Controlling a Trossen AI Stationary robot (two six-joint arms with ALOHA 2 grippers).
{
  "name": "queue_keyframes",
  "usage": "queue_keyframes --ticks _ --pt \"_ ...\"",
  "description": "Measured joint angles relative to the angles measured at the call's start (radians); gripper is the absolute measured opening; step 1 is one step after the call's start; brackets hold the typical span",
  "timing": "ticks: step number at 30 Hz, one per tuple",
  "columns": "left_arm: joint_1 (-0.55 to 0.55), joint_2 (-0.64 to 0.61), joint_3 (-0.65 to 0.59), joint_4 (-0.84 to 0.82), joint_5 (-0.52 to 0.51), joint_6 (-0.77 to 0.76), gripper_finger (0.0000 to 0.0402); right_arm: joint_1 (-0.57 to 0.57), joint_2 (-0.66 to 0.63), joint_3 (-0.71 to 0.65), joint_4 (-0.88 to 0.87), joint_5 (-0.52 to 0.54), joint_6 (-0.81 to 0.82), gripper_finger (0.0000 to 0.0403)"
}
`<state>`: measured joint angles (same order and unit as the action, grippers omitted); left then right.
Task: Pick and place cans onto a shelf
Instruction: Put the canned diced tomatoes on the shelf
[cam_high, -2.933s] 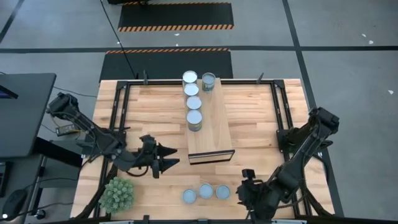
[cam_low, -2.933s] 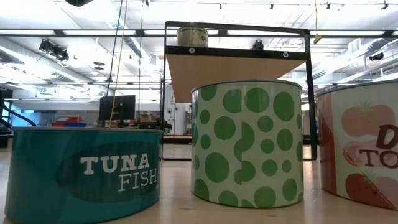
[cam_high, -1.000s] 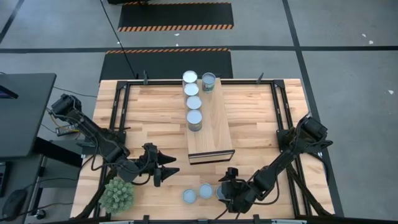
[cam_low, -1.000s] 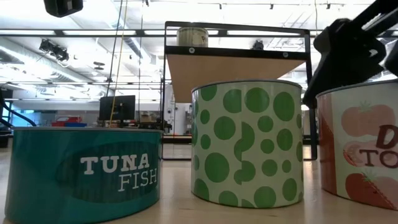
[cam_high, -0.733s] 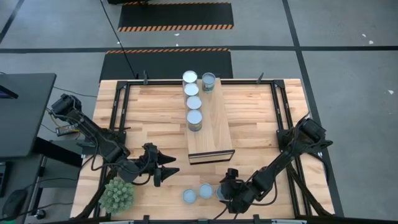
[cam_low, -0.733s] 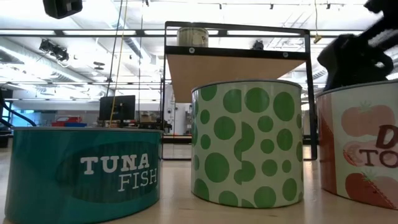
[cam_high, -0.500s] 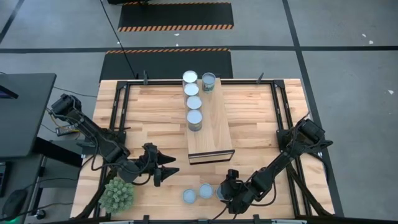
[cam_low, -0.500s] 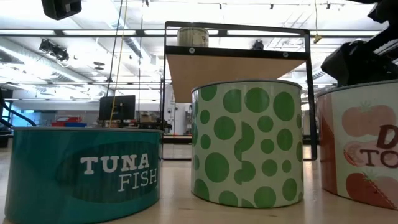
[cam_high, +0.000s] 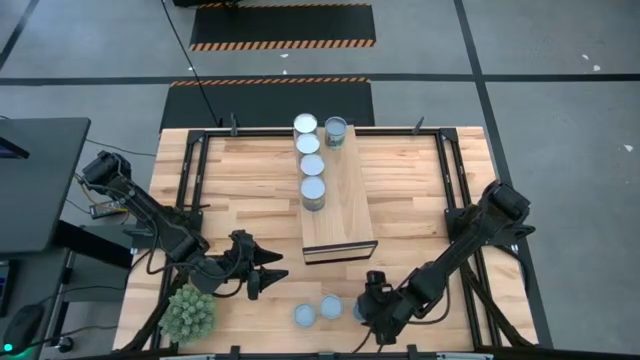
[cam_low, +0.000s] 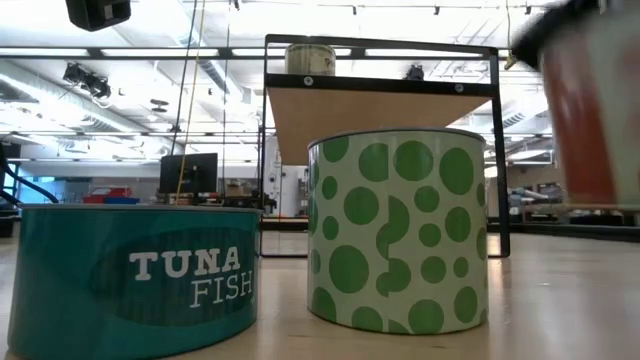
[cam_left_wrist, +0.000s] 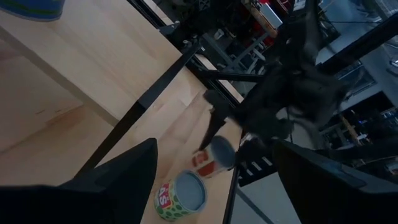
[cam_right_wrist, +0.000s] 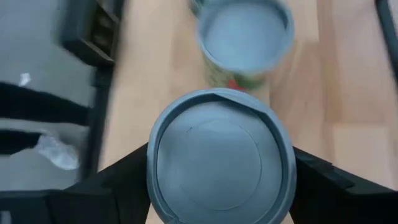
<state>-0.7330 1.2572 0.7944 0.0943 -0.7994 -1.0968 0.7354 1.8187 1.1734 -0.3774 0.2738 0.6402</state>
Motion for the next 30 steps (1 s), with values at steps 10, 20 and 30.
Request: queue_keyframes --ticks 10,20,30 --pt "0.0 0.0 0.0 -0.001 0.01 -0.021 0.0322 -0.02 -0.27 0.044 -0.125 0.101 -0.171 0.0296" --pt "0.014 0.0 0.0 -0.019 0.009 -0.011 0.0322 -0.219 -0.429 0.049 -0.162 0.26 -0.247 0.0295" --pt "0.03 0.0 0.0 -0.025 0.01 0.045 0.0322 -0.569 -0.445 0.049 -0.181 0.136 -0.493 0.0295"
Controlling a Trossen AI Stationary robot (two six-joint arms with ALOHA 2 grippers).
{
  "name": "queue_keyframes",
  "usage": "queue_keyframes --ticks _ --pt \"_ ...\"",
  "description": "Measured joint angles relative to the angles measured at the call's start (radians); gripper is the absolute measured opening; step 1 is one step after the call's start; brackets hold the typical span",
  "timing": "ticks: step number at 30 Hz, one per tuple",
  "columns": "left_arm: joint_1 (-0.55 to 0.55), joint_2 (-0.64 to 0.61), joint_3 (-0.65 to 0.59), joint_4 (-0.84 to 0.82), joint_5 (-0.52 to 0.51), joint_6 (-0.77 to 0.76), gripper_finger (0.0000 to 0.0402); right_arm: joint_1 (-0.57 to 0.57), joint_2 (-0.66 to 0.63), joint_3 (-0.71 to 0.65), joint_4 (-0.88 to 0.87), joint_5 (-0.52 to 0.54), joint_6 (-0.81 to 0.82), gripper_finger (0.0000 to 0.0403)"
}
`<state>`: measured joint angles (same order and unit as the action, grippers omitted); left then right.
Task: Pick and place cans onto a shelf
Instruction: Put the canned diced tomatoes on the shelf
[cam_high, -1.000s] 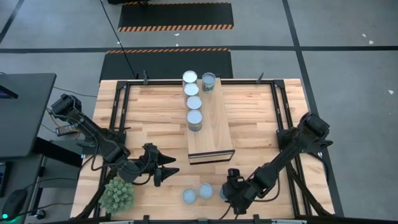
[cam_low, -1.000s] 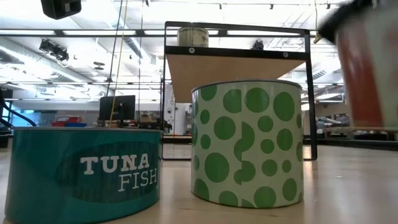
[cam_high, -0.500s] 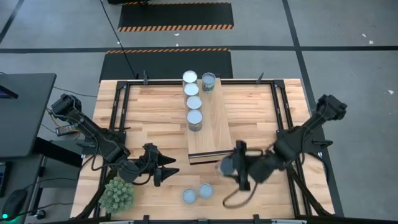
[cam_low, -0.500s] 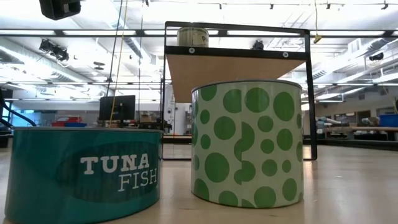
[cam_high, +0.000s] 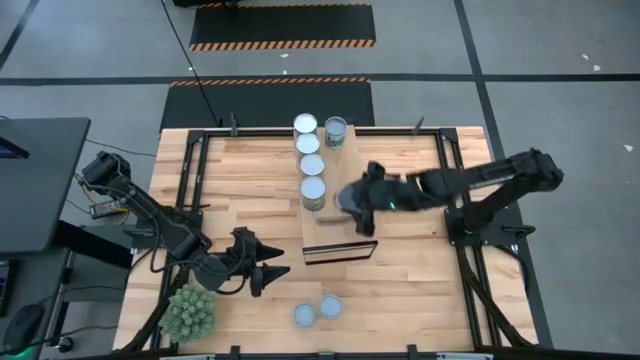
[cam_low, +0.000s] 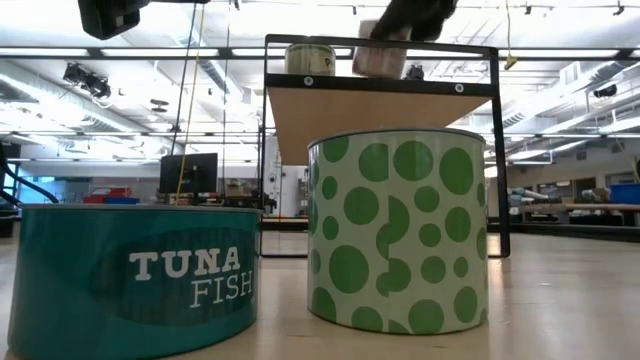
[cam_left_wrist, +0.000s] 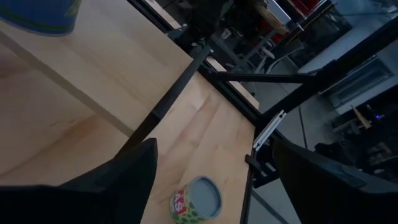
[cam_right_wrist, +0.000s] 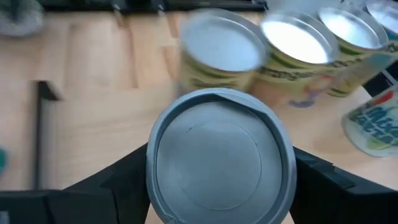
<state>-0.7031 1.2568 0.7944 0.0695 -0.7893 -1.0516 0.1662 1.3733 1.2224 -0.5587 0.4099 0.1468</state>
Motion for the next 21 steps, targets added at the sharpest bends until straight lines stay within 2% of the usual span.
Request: queue_keyframes --ticks 8,13,17,21 --pt "0.0 0.0 0.0 -0.015 -0.004 0.025 0.0322 -0.295 0.015 0.0 0.002 -0.178 -0.154 0.0294" --pt "0.0 0.0 0.0 -0.018 -0.051 0.028 0.0322 -0.448 0.041 -0.001 0.02 -0.296 -0.207 0.0294" --pt "0.002 0.0 0.0 -0.023 -0.105 0.027 0.0322 -0.517 0.09 -0.002 0.044 -0.359 -0.22 0.0294" --pt "0.02 0.0 0.0 -0.023 -0.108 0.027 0.0322 -0.531 0.132 0.0 0.075 -0.369 -0.217 0.0294"
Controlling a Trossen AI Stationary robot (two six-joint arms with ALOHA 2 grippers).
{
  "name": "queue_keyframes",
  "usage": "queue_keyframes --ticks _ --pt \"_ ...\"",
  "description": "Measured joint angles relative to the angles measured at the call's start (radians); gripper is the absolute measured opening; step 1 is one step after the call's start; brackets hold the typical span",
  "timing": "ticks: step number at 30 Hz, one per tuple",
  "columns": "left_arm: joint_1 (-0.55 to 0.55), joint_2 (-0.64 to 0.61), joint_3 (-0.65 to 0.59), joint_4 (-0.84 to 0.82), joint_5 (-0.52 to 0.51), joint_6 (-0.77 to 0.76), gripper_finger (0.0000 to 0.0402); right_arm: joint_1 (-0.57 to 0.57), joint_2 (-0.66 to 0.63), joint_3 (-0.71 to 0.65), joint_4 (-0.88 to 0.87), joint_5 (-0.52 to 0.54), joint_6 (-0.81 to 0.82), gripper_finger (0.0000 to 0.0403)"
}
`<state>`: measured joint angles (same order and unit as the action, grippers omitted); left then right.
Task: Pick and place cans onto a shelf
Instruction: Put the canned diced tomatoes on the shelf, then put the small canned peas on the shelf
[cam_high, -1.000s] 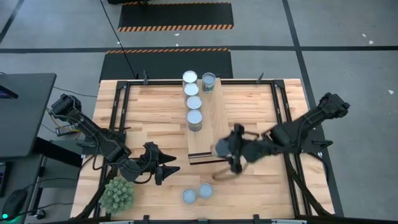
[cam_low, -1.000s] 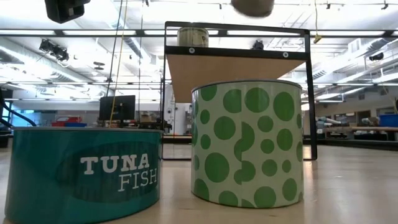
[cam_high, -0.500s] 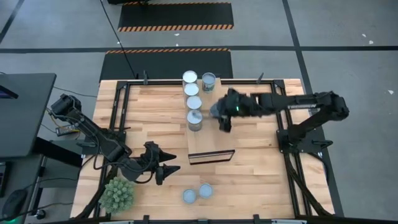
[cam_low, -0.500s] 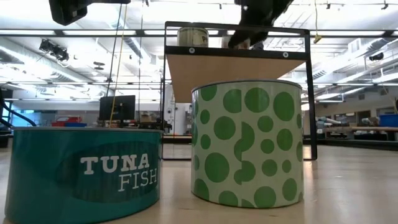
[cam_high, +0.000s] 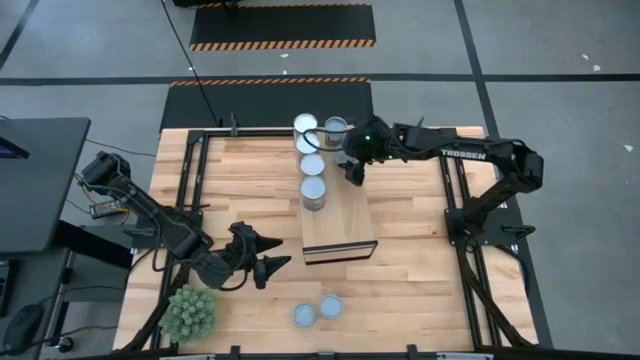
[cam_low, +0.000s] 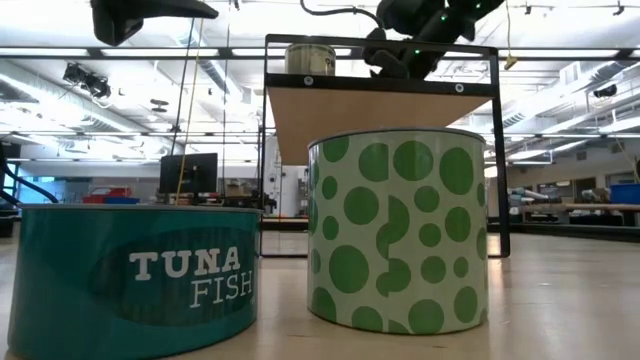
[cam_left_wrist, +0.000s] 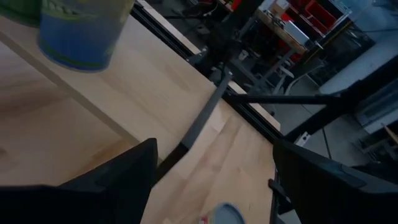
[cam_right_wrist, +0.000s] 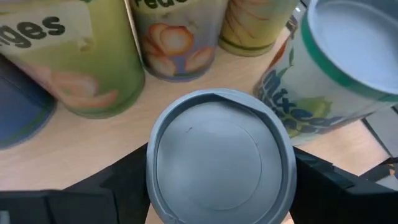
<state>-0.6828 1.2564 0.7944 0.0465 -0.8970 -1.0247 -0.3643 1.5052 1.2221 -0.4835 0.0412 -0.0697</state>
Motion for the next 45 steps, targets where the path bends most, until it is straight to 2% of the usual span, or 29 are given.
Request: queue_keyframes --ticks 19,32,38,45 --pt "0.019 0.0 0.0 0.001 0.009 0.0 0.0322 -0.001 0.034 0.001 0.082 -0.019 0.068 0.0297" --pt "0.019 0.0 0.0 0.001 0.011 -0.004 0.0322 -0.001 0.035 -0.001 0.105 -0.018 0.067 0.0368" --pt "0.019 0.0 0.0 0.001 0.011 -0.005 0.0322 0.008 0.021 -0.001 0.093 -0.011 0.07 0.0373" --pt "0.018 0.0 0.0 0.001 0.016 -0.01 0.0322 0.038 -0.076 -0.001 0.05 0.019 0.075 0.0372"
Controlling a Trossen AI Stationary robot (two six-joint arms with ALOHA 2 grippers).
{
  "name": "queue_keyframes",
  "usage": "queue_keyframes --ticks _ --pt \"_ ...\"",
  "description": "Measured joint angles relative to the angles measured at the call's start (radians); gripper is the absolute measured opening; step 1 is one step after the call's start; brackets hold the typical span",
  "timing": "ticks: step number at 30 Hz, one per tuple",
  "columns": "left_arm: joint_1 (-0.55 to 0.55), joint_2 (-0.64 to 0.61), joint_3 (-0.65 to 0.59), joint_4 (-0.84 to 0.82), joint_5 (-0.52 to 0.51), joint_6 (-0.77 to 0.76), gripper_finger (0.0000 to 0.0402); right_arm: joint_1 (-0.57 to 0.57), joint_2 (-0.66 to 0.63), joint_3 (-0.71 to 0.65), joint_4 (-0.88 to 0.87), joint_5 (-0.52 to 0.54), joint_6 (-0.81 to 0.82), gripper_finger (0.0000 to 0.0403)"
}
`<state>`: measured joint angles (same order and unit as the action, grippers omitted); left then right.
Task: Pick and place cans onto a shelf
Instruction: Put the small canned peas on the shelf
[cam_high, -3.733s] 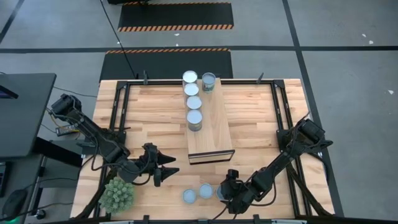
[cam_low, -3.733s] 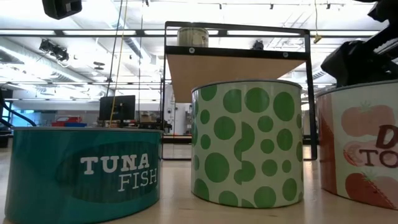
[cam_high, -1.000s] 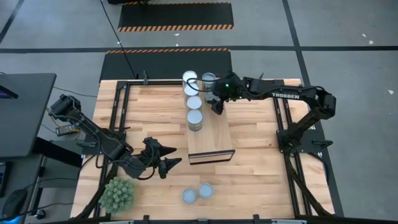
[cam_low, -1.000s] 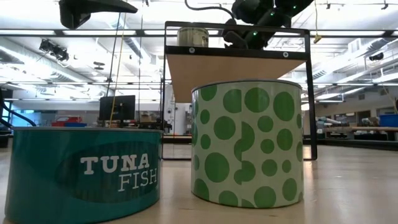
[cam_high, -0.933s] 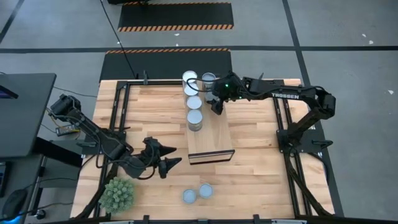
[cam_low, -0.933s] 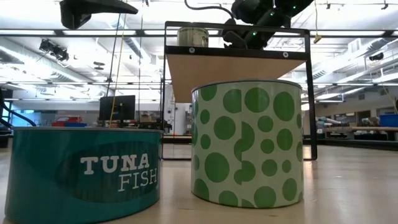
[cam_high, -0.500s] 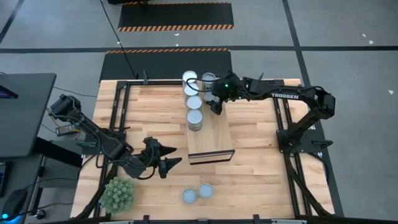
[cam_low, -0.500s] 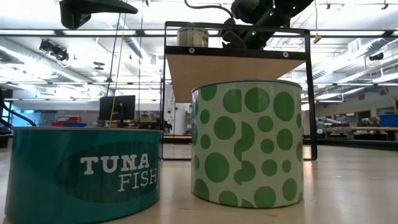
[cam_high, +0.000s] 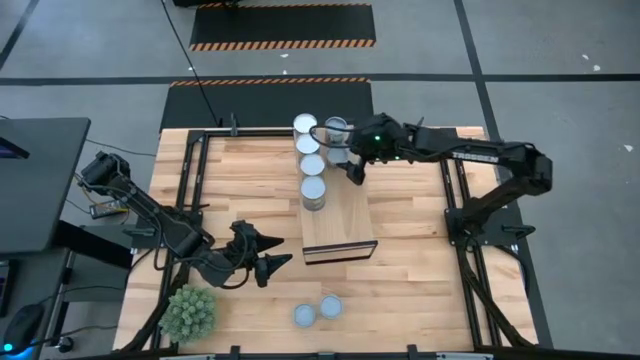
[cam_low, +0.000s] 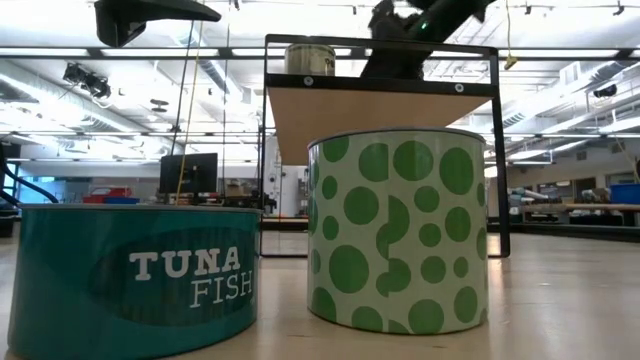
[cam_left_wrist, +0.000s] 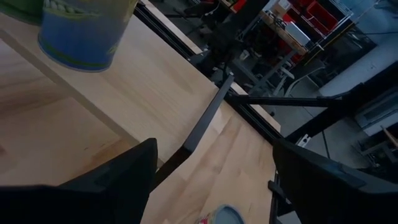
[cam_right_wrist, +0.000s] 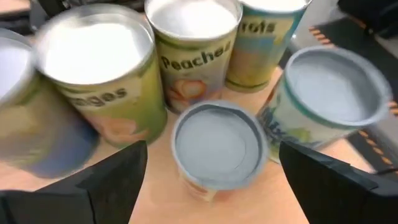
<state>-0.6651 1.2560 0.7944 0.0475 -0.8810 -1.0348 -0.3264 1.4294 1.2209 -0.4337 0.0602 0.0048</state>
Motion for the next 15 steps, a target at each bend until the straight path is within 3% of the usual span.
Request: queue_keyframes --ticks 8,15 --pt "0.001 0.0 0.0 -0.019 0.0 0.007 0.0322 0.095 -0.122 0.0 -0.077 0.008 0.051 0.0372" --pt "0.001 0.0 0.0 -0.015 0.0 -0.001 0.0322 0.264 -0.167 0.0 -0.092 0.034 0.174 0.0371"
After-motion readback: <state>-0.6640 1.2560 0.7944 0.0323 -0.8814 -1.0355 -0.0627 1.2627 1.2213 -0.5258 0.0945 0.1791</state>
